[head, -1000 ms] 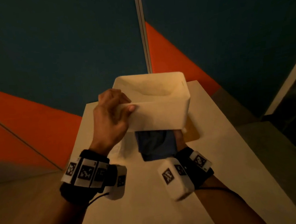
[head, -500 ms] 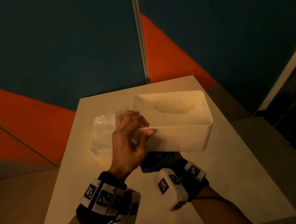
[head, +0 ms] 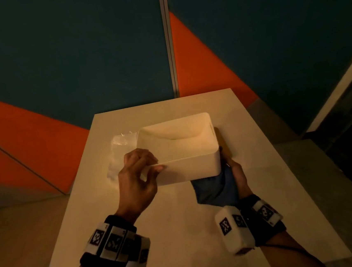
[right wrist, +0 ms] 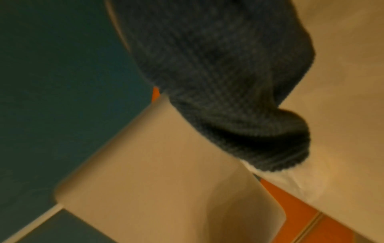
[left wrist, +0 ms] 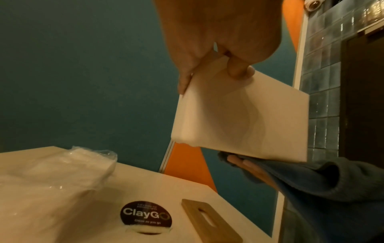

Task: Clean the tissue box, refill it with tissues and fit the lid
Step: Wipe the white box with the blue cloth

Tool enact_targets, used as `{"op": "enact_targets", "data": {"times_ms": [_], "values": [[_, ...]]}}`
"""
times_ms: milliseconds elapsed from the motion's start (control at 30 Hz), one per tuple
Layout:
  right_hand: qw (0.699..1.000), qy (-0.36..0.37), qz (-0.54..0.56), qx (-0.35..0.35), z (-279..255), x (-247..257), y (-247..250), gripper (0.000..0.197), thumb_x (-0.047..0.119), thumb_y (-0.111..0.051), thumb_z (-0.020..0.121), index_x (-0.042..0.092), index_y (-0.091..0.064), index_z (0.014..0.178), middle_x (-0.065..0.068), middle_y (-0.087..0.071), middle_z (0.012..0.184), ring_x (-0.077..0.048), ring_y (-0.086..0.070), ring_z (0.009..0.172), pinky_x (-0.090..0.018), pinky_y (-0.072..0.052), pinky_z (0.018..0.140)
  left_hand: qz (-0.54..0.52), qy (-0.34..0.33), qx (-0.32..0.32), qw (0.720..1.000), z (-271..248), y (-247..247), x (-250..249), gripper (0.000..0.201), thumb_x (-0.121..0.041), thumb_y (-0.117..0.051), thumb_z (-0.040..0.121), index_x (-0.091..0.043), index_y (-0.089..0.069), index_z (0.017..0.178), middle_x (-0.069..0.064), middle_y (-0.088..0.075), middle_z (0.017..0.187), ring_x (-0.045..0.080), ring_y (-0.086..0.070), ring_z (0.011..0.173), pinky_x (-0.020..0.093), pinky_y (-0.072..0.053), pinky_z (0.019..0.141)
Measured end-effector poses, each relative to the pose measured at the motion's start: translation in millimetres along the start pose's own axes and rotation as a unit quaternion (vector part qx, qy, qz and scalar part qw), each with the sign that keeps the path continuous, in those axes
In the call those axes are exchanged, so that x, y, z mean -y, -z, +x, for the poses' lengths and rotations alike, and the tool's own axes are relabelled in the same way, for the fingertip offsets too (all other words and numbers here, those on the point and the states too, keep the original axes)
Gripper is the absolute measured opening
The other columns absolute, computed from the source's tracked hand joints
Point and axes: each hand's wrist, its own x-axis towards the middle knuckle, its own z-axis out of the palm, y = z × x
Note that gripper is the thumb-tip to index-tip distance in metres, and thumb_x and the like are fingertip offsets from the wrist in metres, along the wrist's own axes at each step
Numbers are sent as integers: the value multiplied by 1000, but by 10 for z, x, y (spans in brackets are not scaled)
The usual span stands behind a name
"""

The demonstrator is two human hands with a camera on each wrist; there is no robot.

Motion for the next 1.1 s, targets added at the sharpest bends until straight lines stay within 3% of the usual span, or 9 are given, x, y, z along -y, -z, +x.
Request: {"op": "enact_targets", "data": {"times_ms": [67,167,300,500,600,700,800,967,1100], "values": [[996,36,-52,-61,29,47,19,38,59,-67,70,23,-72,82,11,-75,71,-1,-71,69,-14,-56,65,10,-4,3,1000,-36,-15,29,24,-29,-59,78,-6,-65,77,-4,-57,91,7,-47,98,2,-38,82],[990,52,-74,-110,23,8,-20,41,49,-39,96,20,-66,108,-8,-71,97,-22,-63,92,-31,-49,84,30,-19,7,999,-89,-38,22,21,-25,-58,76,-5,-65,75,-5,-56,91,1,-43,97,-1,-36,83],[972,21,-166,-162,108,-46,-69,73,82,-57,60,33,-64,114,0,-68,110,-24,-62,95,-26,-43,66,19,-49,26,998,-158,-26,33,15,-22,-60,75,-8,-65,74,-12,-55,90,-14,-41,105,0,-37,85],[977,-37,-194,-85,98,220,-133,93,83,-58,50,31,-60,127,-10,-65,124,-31,-59,112,-45,-44,101,-5,13,143,990,-62,157,153,7,-43,-55,74,-37,-57,77,-19,-39,122,-15,-33,120,1,-35,87],[979,2,-184,-90,71,127,-104,98,84,-64,49,35,-53,132,-9,-59,133,-31,-55,120,-51,-39,108,15,54,115,992,-14,108,186,9,-47,-55,77,-40,-55,83,2,-25,143,10,-25,133,22,-31,104],[982,63,-151,-92,-10,-66,-142,86,76,-68,54,33,-55,128,-10,-62,128,-32,-56,118,-54,-40,107,-70,138,123,980,-11,-15,27,34,-72,-39,75,-52,-54,99,-3,-4,153,22,-9,144,46,-27,113],[980,99,-126,-121,-33,-321,-157,92,73,-76,47,34,-56,127,-8,-64,126,-33,-57,119,-58,-40,105,-176,194,107,959,28,-117,-145,72,-86,-40,62,-49,-42,123,-14,4,153,-4,-10,140,44,-22,115],[982,126,-71,-123,-130,-542,-266,102,77,-74,42,33,-49,132,-11,-60,129,-36,-55,119,-62,-44,100,-269,241,41,931,157,-254,-296,91,-23,-61,77,-46,1,138,-21,-27,135,14,-28,134,47,-31,112],[984,106,-60,-134,-169,-585,-347,93,84,-59,51,31,-54,127,-6,-64,119,-33,-59,108,-51,-50,90,-350,309,26,884,235,-175,-322,66,4,-43,80,-32,-34,135,-4,-54,117,24,-52,112,46,-50,90]]}}
